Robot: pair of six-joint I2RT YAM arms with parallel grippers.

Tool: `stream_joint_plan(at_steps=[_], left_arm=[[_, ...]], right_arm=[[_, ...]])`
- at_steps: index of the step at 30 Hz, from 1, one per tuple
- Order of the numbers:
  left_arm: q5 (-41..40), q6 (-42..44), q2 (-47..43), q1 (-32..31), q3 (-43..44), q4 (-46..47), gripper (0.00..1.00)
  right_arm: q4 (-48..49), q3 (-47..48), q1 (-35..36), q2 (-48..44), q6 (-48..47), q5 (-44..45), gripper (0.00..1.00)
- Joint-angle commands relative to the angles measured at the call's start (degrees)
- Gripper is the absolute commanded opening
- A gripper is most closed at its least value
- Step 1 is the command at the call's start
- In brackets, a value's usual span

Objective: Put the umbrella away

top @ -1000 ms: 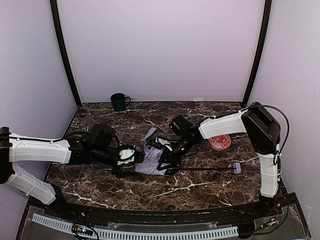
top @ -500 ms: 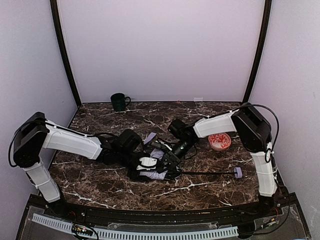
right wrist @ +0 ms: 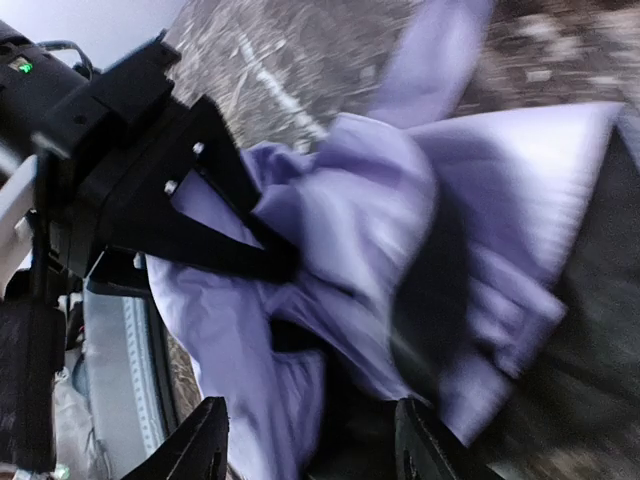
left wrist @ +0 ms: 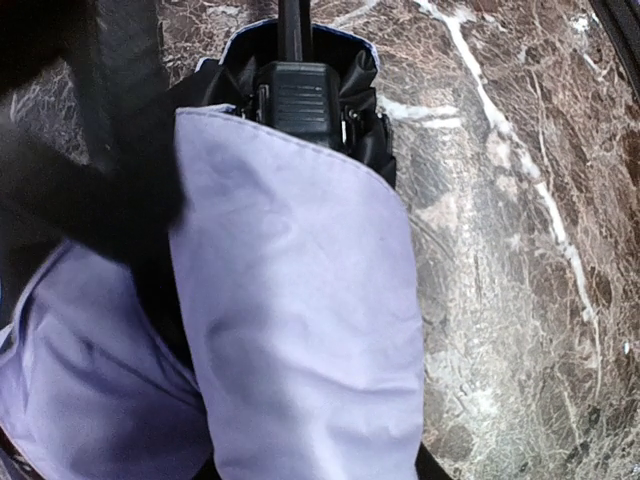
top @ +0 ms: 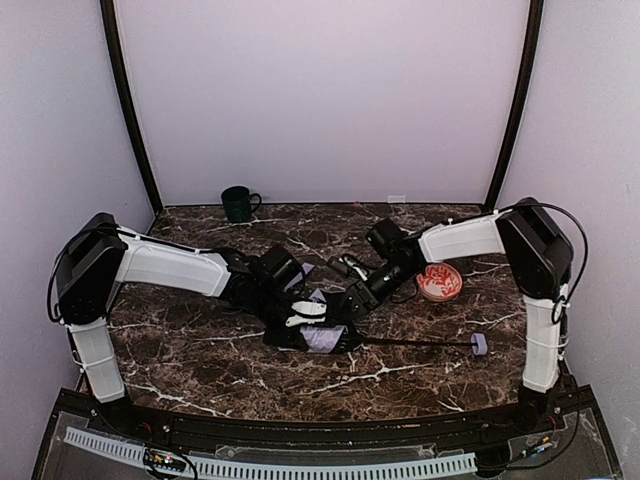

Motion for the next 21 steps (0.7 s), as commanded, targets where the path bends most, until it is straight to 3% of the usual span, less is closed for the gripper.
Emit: stream_joint_plan(at_steps=[1,8,13,17,21], left_arm=[[6.6,-4.6,4.9,2.5,1.1,-16.2,0.12],[15.2,-8.3,10.8,7.6,7.0,-22.6,0.07],[20.2,-9.2,14.6,9.1,10.2,-26.8,0.07],[21.4,-9.3,16.3,9.4,10.7,-28.4,0.06],[22.0,-9.5,17.6,9.7,11.1,-29.3,0.06]], right_arm=[[7.6,-4.2,-3.1,-8.7,4.6,8.9,0.58],[22.4,-21.8,-2.0,-24.3,3.8,20.5,0.58],[31.5,-32.4,8.3,-33.5,-9.8,33.5,0.6],[40.1,-36.0,18.5,-32.4,-24.0,45.9,0.66],[41.9,-31.8,22.1,-25.6,-31.9,52.4,0.73]])
